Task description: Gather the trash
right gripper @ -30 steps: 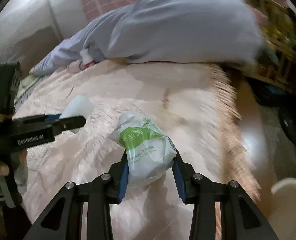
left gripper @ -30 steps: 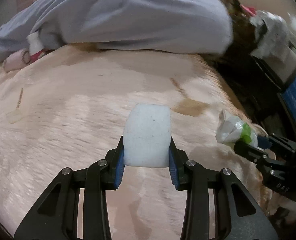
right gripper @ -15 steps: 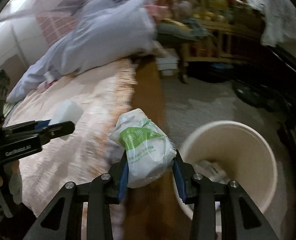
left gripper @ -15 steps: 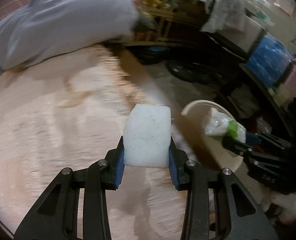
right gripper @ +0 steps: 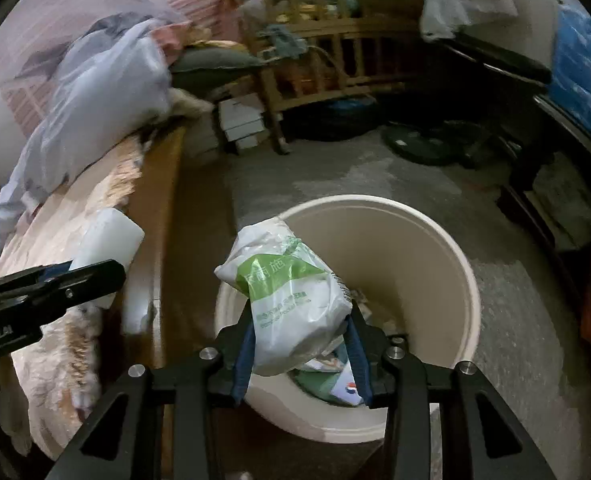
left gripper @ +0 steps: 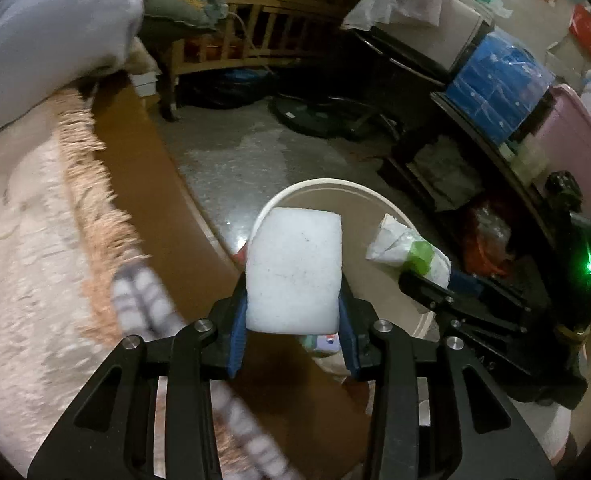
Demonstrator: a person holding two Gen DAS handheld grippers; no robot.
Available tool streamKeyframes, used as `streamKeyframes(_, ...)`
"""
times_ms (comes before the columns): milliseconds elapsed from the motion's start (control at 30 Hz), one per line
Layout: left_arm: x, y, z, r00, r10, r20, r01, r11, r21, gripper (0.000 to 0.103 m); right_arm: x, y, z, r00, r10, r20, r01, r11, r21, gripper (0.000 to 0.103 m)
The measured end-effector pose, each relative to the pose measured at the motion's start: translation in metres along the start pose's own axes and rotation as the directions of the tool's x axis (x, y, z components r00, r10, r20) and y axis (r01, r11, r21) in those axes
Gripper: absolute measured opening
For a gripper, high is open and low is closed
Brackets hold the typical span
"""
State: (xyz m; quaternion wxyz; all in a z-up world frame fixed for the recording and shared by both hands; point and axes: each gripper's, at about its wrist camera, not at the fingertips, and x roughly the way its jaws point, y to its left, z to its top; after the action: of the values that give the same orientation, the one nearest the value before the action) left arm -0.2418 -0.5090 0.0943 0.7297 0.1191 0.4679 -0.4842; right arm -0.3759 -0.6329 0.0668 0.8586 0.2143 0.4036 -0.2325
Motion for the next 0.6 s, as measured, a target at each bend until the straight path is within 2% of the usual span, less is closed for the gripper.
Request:
streamKeyframes(67, 0.007, -0.006, 0.003, 0.999, -0.034, 0.003, 0.034, 0.999, -0.001, 0.038, 0.000, -0.010, -0.001, 1.000, -0.018, 0.003, 0.018, 1.000, 0.023, 0.039)
streamKeyframes(133, 0.011, -0.011, 0.005, 0.999, -0.052, 0.011, 0.052, 0.999, 0.002, 0.047, 0.001, -0.016, 0.000, 0.999, -0.041, 0.006, 0.041, 0.999, 0.035, 0.053)
streamKeyframes(167, 0.011, -0.012, 0.005, 0.998, -0.058, 0.016, 0.058, 0.998, 0.002, 0.051, 0.000, -0.020, -0.001, 0.999, -0.049, 0.013, 0.049, 0.998, 0.043, 0.056)
streamKeyframes(233, 0.010, -0.014, 0.006, 0.997, -0.072, 0.032, 0.072, 0.997, 0.003, 0.055, -0.001, -0.027, 0.000, 0.999, -0.049, 0.023, 0.047, 0.996, 0.071, 0.068)
streamKeyframes(433, -0.002, -0.015, 0.001, 0.997, -0.012, 0.071, 0.011, 1.000, 0.012, 0.056, -0.012, -0.033, 0.003, 0.995, -0.067, 0.071, 0.060, 0.993, 0.102, 0.068)
streamKeyframes(600, -0.019, -0.019, -0.006, 0.990, 0.062, 0.126, -0.066, 0.997, 0.026, 0.056, -0.035, -0.022, 0.008, 0.978, -0.105, 0.180, 0.089, 0.992, 0.092, 0.069)
